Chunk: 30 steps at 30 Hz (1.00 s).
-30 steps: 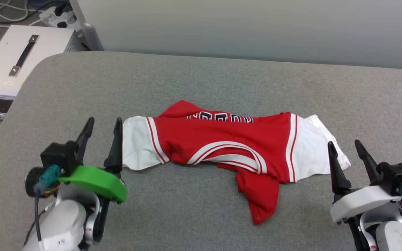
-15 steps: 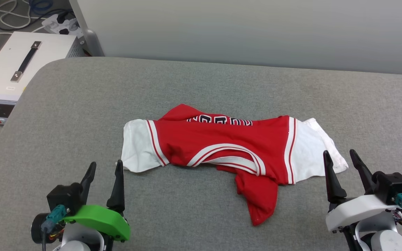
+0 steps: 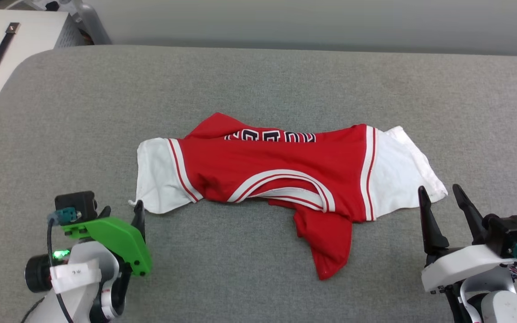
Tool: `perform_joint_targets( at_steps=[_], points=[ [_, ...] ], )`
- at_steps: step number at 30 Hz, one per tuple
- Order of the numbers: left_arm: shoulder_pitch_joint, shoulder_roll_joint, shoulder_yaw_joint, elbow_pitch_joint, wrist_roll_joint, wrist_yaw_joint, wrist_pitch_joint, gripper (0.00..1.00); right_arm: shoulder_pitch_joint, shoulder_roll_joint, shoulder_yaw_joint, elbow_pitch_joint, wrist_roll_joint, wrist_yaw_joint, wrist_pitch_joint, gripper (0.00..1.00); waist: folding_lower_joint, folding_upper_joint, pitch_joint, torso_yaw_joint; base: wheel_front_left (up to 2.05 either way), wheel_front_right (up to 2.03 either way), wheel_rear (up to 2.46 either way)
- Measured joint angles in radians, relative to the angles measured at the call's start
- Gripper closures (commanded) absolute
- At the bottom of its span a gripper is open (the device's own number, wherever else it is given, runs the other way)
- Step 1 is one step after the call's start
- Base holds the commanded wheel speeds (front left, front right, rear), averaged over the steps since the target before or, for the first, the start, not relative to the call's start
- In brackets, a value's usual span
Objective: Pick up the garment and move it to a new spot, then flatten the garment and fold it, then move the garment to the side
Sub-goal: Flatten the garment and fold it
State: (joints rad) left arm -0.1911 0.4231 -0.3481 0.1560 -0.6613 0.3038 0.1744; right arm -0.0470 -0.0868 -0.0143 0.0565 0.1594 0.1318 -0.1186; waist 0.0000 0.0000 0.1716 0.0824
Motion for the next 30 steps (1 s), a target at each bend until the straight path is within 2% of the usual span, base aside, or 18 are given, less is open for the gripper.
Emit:
perform_joint_targets(
  at_steps=[7,16,22,23,24,25,30],
  points=[
    [-0.095,0.006,0.006,0.063,-0.002,0.009,0.035,0.0,-0.029,-0.011,-0.001,-0.015,-0.006,0.0,0.003,0.0,0.0,0.0,0.08,-0.017,0.0,0.0,0.0],
    [-0.13,-0.003,-0.026,0.165,0.004,0.007,0.05,0.0,-0.04,-0.011,0.002,-0.014,-0.007,0.0,0.0,0.0,0.0,0.0,0.136,-0.037,0.0,0.0,0.0],
    [-0.16,-0.005,-0.051,0.217,0.004,-0.024,0.081,0.0,-0.046,-0.01,0.002,-0.013,-0.007,0.0,-0.001,0.0,0.0,0.0001,0.148,-0.039,0.0,0.0,0.0],
    [-0.166,-0.003,-0.058,0.222,0.004,-0.033,0.095,0.12,-0.047,-0.01,0.001,-0.012,-0.008,0.0,-0.001,0.0,0.0,0.0,0.149,-0.039,0.0,0.0,0.0],
    [-0.173,-0.003,-0.065,0.226,0.003,-0.039,0.106,0.6,-0.048,-0.01,0.001,-0.01,-0.009,0.0,-0.001,0.0,0.0,0.0,0.149,-0.038,0.0,0.0,0.0],
    [-0.178,-0.003,-0.068,0.229,0.002,-0.045,0.112,1.0,-0.049,-0.01,0.001,-0.009,-0.009,0.0,-0.001,0.0,0.0,0.0001,0.148,-0.037,0.0,0.0,0.0],
    [-0.177,-0.026,-0.071,0.251,-0.006,-0.062,0.089,1.0,-0.057,-0.01,-0.004,0.007,-0.009,0.0,-0.005,0.0,0.0,0.0001,0.131,-0.032,0.0,0.0,0.0]
  ],
)
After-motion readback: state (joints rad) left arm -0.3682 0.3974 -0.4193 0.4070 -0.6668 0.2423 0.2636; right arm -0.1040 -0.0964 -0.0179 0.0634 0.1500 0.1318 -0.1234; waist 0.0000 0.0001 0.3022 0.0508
